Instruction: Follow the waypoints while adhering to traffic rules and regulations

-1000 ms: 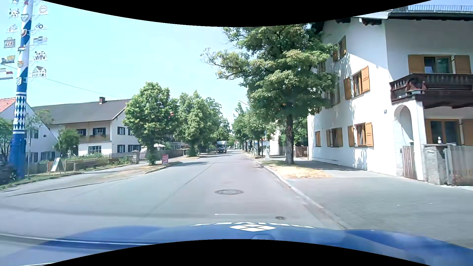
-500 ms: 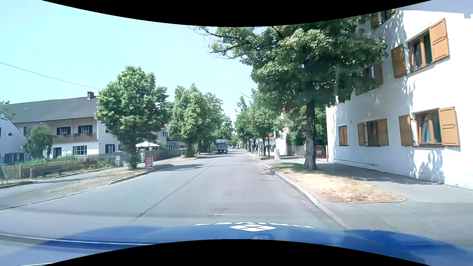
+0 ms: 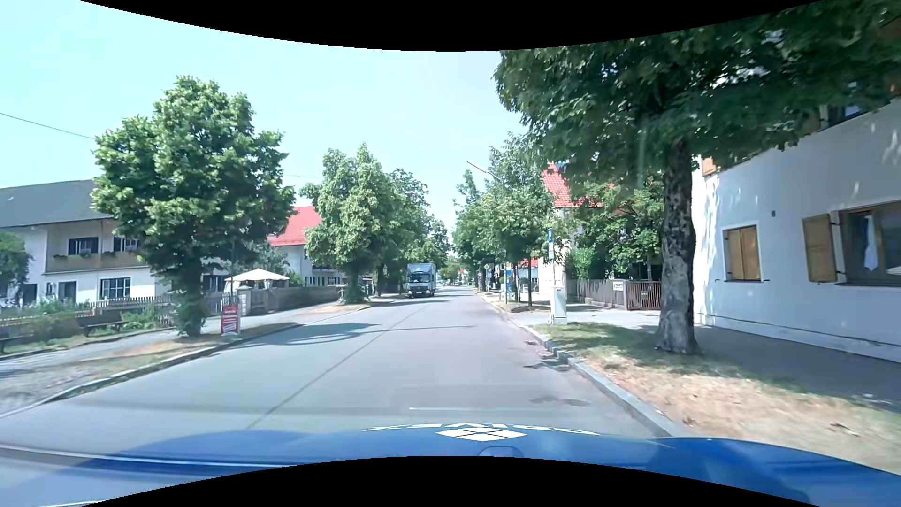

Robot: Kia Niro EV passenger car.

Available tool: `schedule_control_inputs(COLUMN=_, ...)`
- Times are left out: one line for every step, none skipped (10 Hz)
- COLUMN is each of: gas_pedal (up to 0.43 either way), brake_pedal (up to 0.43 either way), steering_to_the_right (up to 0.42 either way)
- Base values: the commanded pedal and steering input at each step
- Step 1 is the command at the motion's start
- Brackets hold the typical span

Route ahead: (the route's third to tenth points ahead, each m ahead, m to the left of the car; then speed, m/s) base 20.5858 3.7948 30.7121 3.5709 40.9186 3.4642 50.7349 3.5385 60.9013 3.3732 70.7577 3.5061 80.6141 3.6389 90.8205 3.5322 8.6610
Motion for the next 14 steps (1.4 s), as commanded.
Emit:
schedule_control_inputs(gas_pedal=0.047, brake_pedal=0.000, steering_to_the_right=-0.004)
schedule_control_inputs(gas_pedal=0.047, brake_pedal=0.000, steering_to_the_right=-0.004)
schedule_control_inputs(gas_pedal=0.047, brake_pedal=0.000, steering_to_the_right=-0.005)
schedule_control_inputs(gas_pedal=0.039, brake_pedal=0.000, steering_to_the_right=-0.005)
schedule_control_inputs(gas_pedal=0.039, brake_pedal=0.000, steering_to_the_right=-0.008)
schedule_control_inputs(gas_pedal=0.039, brake_pedal=0.000, steering_to_the_right=-0.007)
schedule_control_inputs(gas_pedal=0.039, brake_pedal=0.000, steering_to_the_right=-0.004)
schedule_control_inputs(gas_pedal=0.039, brake_pedal=0.000, steering_to_the_right=-0.004)
schedule_control_inputs(gas_pedal=0.039, brake_pedal=0.000, steering_to_the_right=-0.005)
schedule_control_inputs(gas_pedal=0.039, brake_pedal=0.000, steering_to_the_right=-0.005)
schedule_control_inputs(gas_pedal=0.039, brake_pedal=0.000, steering_to_the_right=-0.002)
schedule_control_inputs(gas_pedal=0.039, brake_pedal=0.000, steering_to_the_right=-0.002)
schedule_control_inputs(gas_pedal=0.028, brake_pedal=0.000, steering_to_the_right=-0.002)
schedule_control_inputs(gas_pedal=0.028, brake_pedal=0.000, steering_to_the_right=-0.003)
